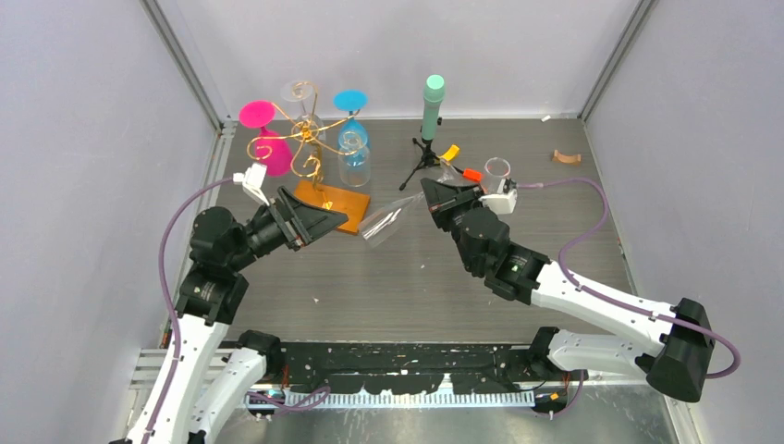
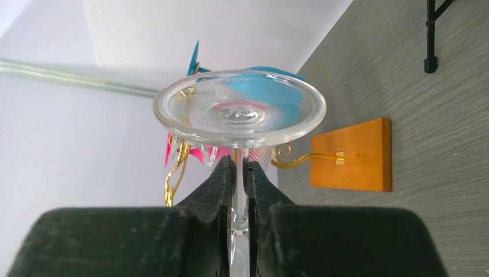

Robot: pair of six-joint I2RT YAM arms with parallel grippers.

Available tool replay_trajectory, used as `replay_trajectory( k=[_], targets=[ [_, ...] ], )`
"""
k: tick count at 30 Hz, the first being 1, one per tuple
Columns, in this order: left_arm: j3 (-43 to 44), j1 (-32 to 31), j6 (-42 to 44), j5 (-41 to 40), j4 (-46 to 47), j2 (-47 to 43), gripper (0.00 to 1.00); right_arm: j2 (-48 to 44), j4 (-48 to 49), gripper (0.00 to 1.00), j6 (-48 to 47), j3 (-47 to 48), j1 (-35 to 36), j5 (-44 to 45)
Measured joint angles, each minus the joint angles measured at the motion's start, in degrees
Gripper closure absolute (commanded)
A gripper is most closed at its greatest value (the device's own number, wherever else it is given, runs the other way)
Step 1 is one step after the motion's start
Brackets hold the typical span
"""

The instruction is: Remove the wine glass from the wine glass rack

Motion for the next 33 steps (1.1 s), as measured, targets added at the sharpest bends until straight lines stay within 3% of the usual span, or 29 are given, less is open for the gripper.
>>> replay_trajectory(
  k=[4,7,13,18,24,33],
  targets=[
    [-3.1,-0.1,-6.0,-0.8,0.9,1.0,0.19,0.2,2.6,1.00,3.9,-0.9,0.0,2.3],
    [-4.0,-0.8,-10.2,-1.0,2.2,2.6,0.29,0.2,5.3,1.00,6.0,-0.9,0.0,3.1],
    [-4.4,-3.3,-17.4,-2.1,7.8,3.7,0.35,1.2,10.4,1.00,9.2,-1.8,0.0,3.9],
    [-4.4,-4.1,-19.4,-3.2,9.3,5.0,0.38,3.8,13.2,1.00,9.7,-2.7,0.0,4.6],
    [-4.4,-4.3,-20.5,-4.1,9.5,5.5,0.51,4.5,13.7,1.00,9.7,-3.0,0.0,5.5],
    [-4.4,-6.8,-24.5,-4.5,15.5,9.1,0.57,4.7,13.4,1.00,12.2,-3.0,0.0,5.1]
  ],
)
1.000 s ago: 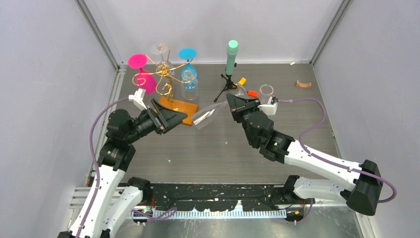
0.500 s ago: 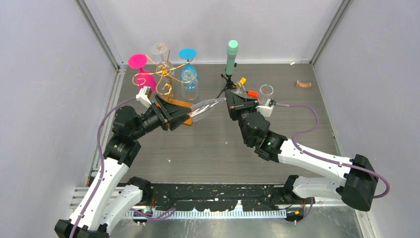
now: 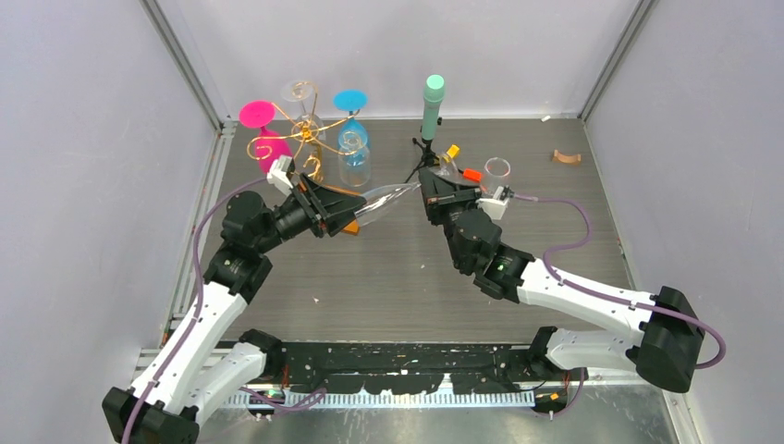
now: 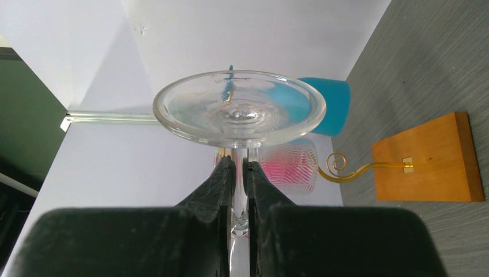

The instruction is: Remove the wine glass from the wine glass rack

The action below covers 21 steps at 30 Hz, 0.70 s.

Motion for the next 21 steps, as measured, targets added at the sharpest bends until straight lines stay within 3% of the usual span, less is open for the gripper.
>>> replay_trajectory(
  k=[5,11,16,18,21],
  targets=[
    [0.0,-1.4,-0.5,-0.4,1.3,1.8,0.71,0.2,-0.8,1.00,1.1,0.0,0.0,-1.0],
    [1.0,-1.8,-0.4,-0.6,1.6,4.5,1.00,0.2,-0.8,1.00,1.4,-0.3,-0.5,-0.9],
    [1.9,-2.2,1.1,-1.2,2.1,5.1,1.00,0.0,-0.2,1.00,2.7,-1.3,-0.7,-0.9],
    [2.4,-2.5,2.6,-1.7,1.4,4.9,1.00,-0.3,-0.1,0.94,2.5,-1.4,-0.7,-0.9],
    [3.7,-3.2,5.5,-2.8,0.1,4.3,1.00,-1.4,0.5,0.73,1.8,-1.7,-0.7,-1.4]
  ],
)
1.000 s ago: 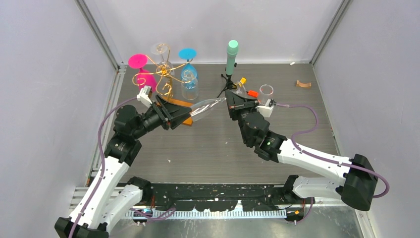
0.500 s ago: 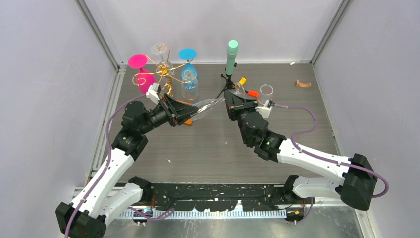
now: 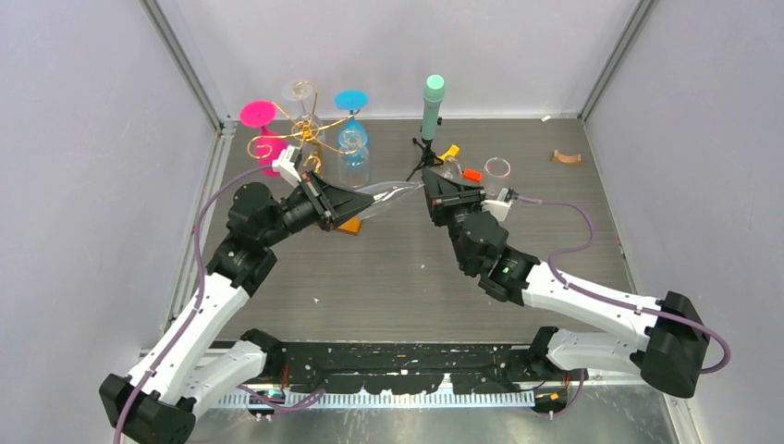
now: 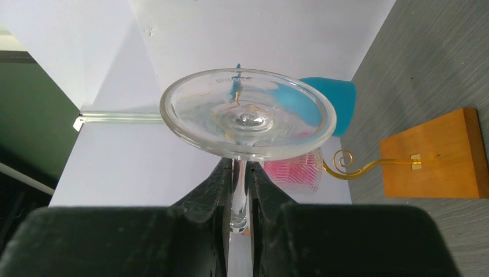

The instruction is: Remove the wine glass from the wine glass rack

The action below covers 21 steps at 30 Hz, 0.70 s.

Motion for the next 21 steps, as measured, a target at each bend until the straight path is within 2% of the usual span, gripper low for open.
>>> replay_trajectory(
  k=[1,3,7,11,21],
  targets=[
    [0.5,-0.4,1.0,-0.3,-0.4,-0.2,1.00,-0.5,0.2,0.68,-0.3,-0.1,0.0,-0.3],
    [1.5,-1.4,3.4,-1.5,-1.7,-0.9,1.00,-1.2,0.0,0.52,-1.9,-0.5,0.2,-1.0],
    [1.9,-2.9,6.9,-4.7,-4.8,-2.1,1.00,-2.2,-0.6,0.36,-4.8,-1.3,0.3,-3.1],
    [1.9,-4.6,10.8,-7.7,-8.9,-2.7,1.00,-4.1,-2.3,0.28,-6.4,-2.6,0.4,-6.2],
    [6.1,-5.9,20.3,-13.2,-20.2,-5.3,1.00,-16.6,-9.9,0.26,-13.0,-6.8,0.4,-12.7]
  ],
)
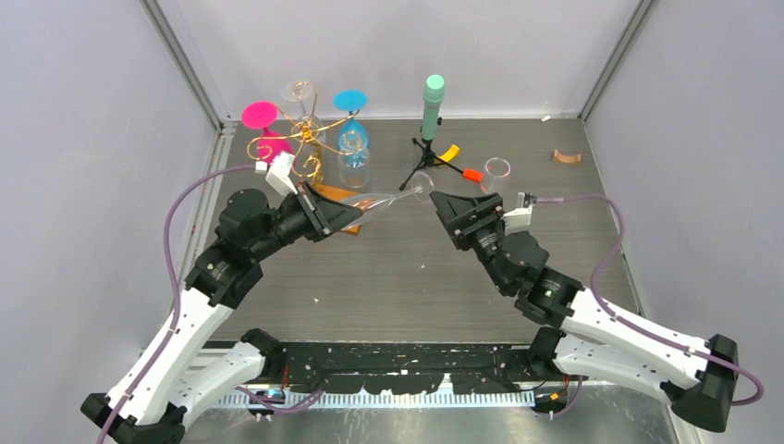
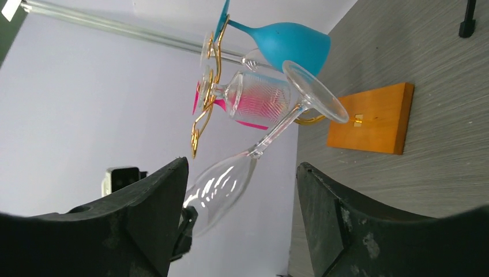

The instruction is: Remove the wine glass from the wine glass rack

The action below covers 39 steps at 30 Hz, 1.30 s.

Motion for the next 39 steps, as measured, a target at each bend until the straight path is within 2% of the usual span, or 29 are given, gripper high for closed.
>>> replay_trajectory(
  k=[5,9,16,22,27,32,39],
  targets=[
    [6.6,-0.9,6.6,-0.4,-7.0,0.4,1.00,-5.9,-12.0,0.26,-6.4,4.3,0.0,-1.6],
    [14.0,-1.6,11.9,-0.2,-14.1,3.1,1.00,-7.1,-25.2,0.27,-12.8,12.6,0.0,-0.8],
    [26.1,-3.2,21.2,-1.2,-26.4,12.1,1.00,-2.5,-47.0,0.31,-21.0,28.8,0.0,4.3],
    [36.7,-5.6,28.3,-4.8,-34.2,22.3,1.00,1.6,-59.9,0.31,-24.5,34.3,0.0,9.9],
    [49.8,-9.0,32.9,-8.5,-39.8,34.3,1.00,5.6,-68.3,0.31,-26.8,37.9,0.0,14.3],
    [60.1,-13.8,35.4,-11.8,-44.1,45.8,1.00,6.2,-71.3,0.31,-28.7,38.4,-2.3,15.2],
    [80.6,-20.3,38.1,-17.0,-51.5,69.0,1.00,6.1,-71.7,0.31,-32.2,37.4,-16.8,9.4]
  ],
)
